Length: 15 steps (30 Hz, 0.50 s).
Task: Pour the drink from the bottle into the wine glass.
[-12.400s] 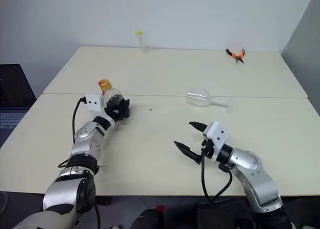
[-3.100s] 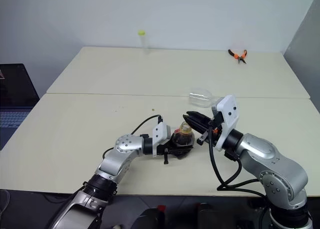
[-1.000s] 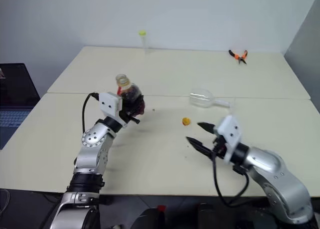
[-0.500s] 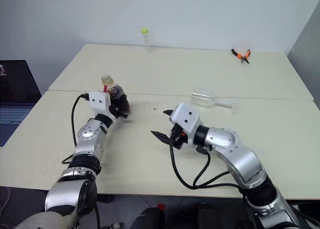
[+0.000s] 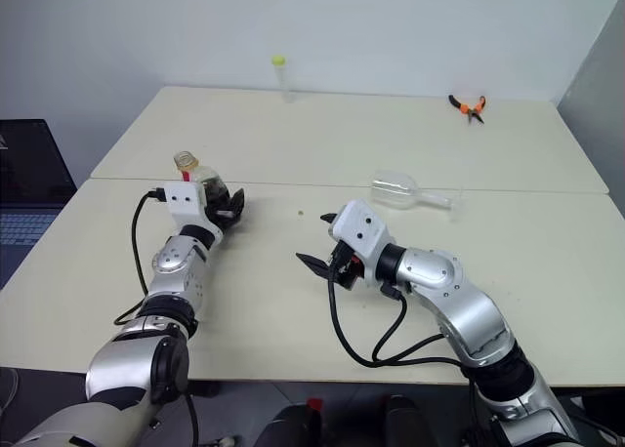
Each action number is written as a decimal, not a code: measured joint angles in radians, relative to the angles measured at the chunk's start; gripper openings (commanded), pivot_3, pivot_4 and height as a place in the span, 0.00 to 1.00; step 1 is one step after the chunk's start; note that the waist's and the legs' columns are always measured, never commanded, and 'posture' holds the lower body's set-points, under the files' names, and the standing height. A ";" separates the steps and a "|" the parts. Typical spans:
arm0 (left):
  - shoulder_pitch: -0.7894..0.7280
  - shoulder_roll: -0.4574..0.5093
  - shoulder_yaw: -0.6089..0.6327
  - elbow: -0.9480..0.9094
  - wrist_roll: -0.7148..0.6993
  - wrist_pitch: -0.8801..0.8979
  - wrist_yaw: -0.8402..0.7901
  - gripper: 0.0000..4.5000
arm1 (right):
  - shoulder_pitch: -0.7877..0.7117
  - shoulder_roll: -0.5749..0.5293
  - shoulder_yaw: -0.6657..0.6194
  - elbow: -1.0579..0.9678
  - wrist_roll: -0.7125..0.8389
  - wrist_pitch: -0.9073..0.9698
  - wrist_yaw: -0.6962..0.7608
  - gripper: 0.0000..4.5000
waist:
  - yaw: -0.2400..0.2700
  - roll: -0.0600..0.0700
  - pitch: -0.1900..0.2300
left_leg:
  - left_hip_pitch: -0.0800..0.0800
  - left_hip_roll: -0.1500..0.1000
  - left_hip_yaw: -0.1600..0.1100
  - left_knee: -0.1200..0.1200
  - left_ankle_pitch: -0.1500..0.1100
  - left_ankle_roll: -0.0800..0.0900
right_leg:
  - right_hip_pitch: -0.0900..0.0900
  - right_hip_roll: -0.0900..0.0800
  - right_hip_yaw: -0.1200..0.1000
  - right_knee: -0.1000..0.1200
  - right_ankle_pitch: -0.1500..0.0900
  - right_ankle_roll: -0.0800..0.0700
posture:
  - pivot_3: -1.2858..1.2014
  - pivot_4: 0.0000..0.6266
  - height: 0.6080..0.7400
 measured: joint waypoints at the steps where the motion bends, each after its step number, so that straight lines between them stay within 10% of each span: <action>1: 0.009 0.000 0.000 -0.006 -0.002 0.000 -0.004 0.99 | 0.001 0.000 0.000 -0.001 0.000 0.001 0.000 0.85 | 0.000 0.000 0.000 | 0.000 0.000 0.000 0.000 0.000 0.000 | 0.000 0.000 0.000 0.000 0.000 0.000 | 0.52 0.24 1.00; 15: 0.712 -0.020 -0.007 -1.038 -0.092 0.413 0.021 0.99 | 0.216 -0.080 -0.182 -0.110 0.000 0.036 -0.043 0.85 | 0.004 0.000 0.000 | -0.004 0.001 -0.002 0.000 -0.002 0.004 | -0.004 -0.006 0.003 0.001 0.000 0.000 | 0.52 0.24 1.00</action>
